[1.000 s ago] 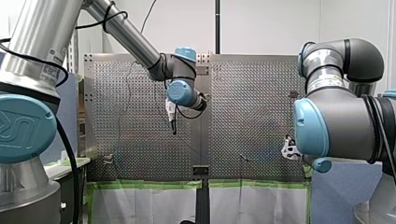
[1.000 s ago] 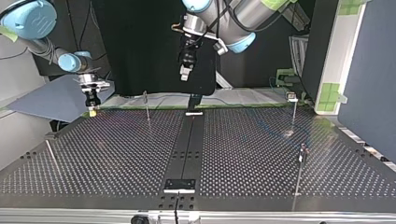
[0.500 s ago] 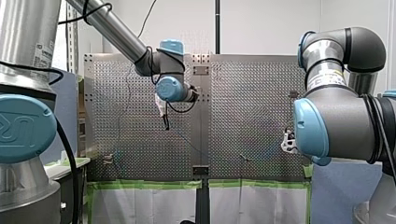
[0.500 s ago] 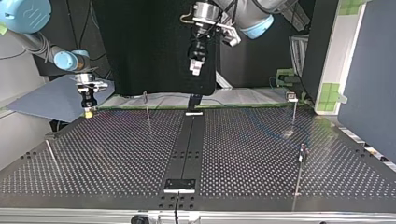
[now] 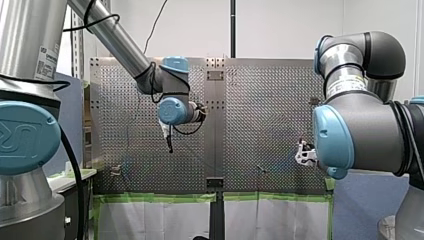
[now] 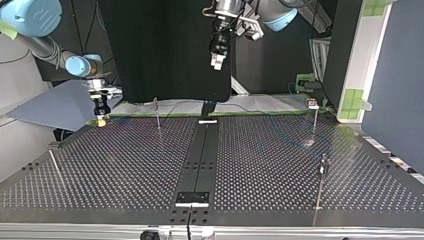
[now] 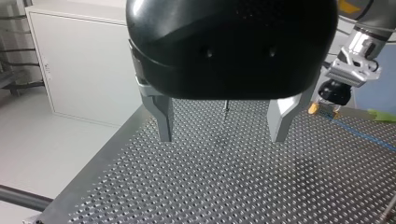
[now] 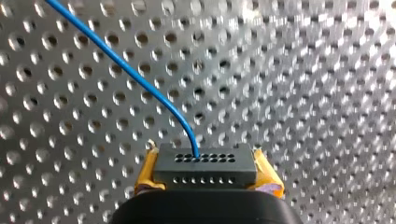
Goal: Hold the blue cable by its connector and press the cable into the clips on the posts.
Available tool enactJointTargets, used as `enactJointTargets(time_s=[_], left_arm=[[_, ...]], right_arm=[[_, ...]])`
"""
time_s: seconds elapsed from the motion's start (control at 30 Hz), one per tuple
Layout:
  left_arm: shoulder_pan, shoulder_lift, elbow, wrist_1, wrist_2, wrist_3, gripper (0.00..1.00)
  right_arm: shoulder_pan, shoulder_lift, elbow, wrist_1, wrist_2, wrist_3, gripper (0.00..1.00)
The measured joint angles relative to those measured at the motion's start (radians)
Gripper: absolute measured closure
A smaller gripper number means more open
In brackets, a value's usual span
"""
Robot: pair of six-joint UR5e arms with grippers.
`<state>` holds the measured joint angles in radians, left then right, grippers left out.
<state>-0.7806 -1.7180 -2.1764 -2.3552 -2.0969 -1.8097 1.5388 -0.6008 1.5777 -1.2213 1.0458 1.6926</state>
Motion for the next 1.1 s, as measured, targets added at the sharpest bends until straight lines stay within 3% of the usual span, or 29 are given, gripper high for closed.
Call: enactJointTargets(time_s=[0.2, 0.33, 0.57, 0.7, 1.1], left_arm=[[0.002, 0.000, -0.054, 0.055, -0.005, 0.012, 0.00], [0.002, -0.007, -0.089, 0.089, -0.006, 0.013, 0.00], [0.001, -0.056, -0.150, 0.150, 0.004, 0.020, 0.00], [-0.002, -0.071, -0.182, 0.182, 0.009, 0.029, 0.00], [-0.004, -0.073, -0.193, 0.193, 0.010, 0.032, 0.00]], right_arm=[[0.016, 0.001, 0.000, -0.020, 0.007, 0.002, 1.00], [0.029, 0.002, 0.000, -0.032, 0.027, 0.006, 1.00], [0.082, 0.010, 0.000, -0.019, 0.083, 0.007, 1.00], [0.111, 0.014, -0.001, -0.018, 0.113, 0.018, 1.00], [0.122, 0.015, -0.001, -0.018, 0.125, 0.024, 1.00]])
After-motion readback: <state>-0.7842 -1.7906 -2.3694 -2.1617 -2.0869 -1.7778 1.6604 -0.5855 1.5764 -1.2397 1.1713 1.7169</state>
